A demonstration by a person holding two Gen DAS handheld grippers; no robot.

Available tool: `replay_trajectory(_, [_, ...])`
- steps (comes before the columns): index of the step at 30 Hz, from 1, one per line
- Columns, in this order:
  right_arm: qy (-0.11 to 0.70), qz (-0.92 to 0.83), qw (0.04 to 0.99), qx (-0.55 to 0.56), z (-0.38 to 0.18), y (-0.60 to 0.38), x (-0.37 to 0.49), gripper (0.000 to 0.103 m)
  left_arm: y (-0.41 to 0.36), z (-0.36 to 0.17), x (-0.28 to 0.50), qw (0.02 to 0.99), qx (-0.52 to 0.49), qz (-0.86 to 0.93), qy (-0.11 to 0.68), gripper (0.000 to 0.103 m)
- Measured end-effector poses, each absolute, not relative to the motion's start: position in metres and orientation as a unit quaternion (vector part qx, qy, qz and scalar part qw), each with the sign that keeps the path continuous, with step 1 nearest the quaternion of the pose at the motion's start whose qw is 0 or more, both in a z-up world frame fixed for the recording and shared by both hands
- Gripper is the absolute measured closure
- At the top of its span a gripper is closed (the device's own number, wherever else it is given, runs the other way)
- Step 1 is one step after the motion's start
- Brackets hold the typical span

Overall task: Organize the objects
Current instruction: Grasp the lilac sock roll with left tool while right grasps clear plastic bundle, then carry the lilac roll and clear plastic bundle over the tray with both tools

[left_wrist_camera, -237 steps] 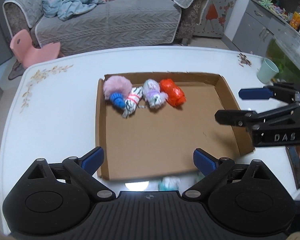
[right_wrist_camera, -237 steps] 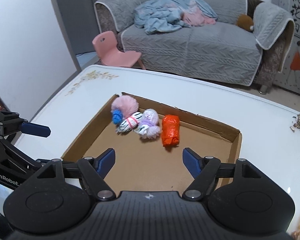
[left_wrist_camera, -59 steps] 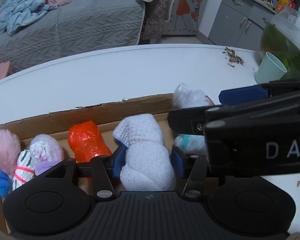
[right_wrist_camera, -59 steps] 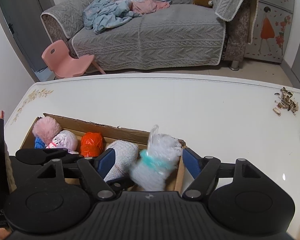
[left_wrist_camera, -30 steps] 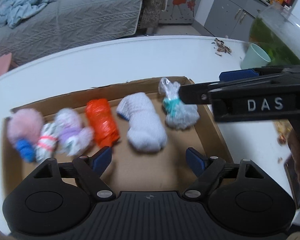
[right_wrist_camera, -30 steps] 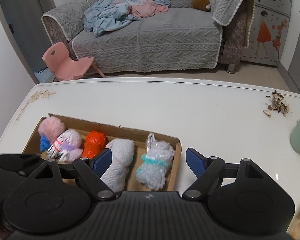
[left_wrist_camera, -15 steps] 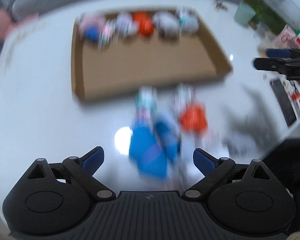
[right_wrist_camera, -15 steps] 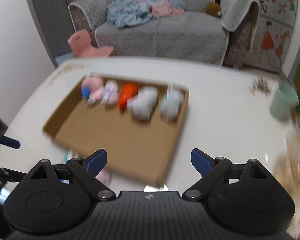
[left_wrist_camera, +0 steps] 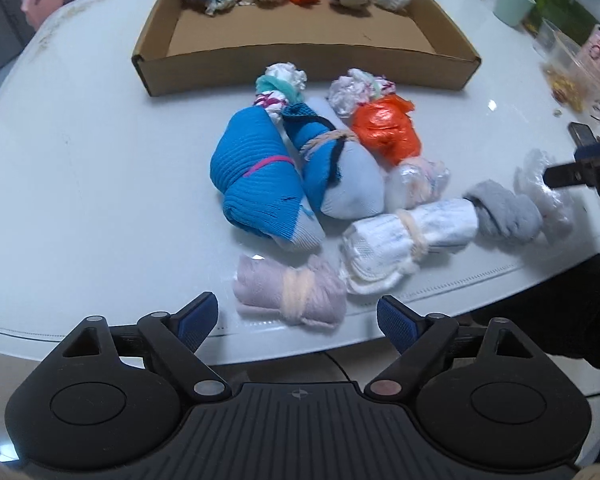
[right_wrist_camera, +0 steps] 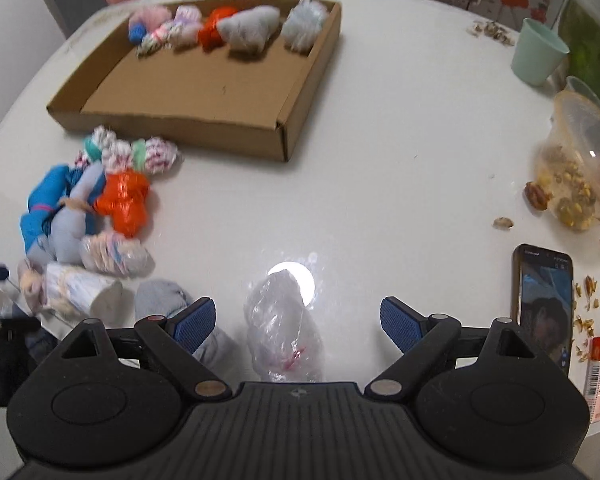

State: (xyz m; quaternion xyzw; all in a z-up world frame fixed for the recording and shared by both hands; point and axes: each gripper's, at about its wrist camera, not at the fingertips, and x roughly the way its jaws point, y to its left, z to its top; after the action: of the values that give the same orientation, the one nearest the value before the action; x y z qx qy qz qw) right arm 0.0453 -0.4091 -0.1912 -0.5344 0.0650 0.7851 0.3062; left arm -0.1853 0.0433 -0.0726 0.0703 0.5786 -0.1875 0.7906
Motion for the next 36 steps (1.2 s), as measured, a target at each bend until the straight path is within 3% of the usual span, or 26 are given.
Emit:
replay_trajectory(6, [0.069, 0.763, 0.31, -0.564, -0.209, -0.407, 0.047, 0.022, 0.041, -0.085, -0.182, 0.789, 0.08, -0.182, 0.581, 0.02])
replay_trajectory(9, [0.064, 0.75, 0.309, -0.581, -0.218, -0.407, 0.043, 0.033, 0.038, -0.089, -0.185, 0.791, 0.088, -0.187, 0.575, 0.023])
replay_trajectory(13, [0.065, 0.746, 0.307, -0.588, -0.223, -0.405, 0.038, 0.055, 0.033, -0.087, -0.184, 0.796, 0.102, -0.199, 0.563, 0.035])
replay_trajectory(16, [0.07, 0.746, 0.303, -0.589, -0.224, -0.404, 0.036, 0.066, 0.033, -0.087, -0.184, 0.793, 0.102, -0.206, 0.564, 0.036])
replay_trajectory(36, [0.084, 0.778, 0.305, -0.544, -0.213, -0.4, 0.025, 0.069, 0.042, -0.06, -0.184, 0.791, 0.088, -0.207, 0.569, 0.036])
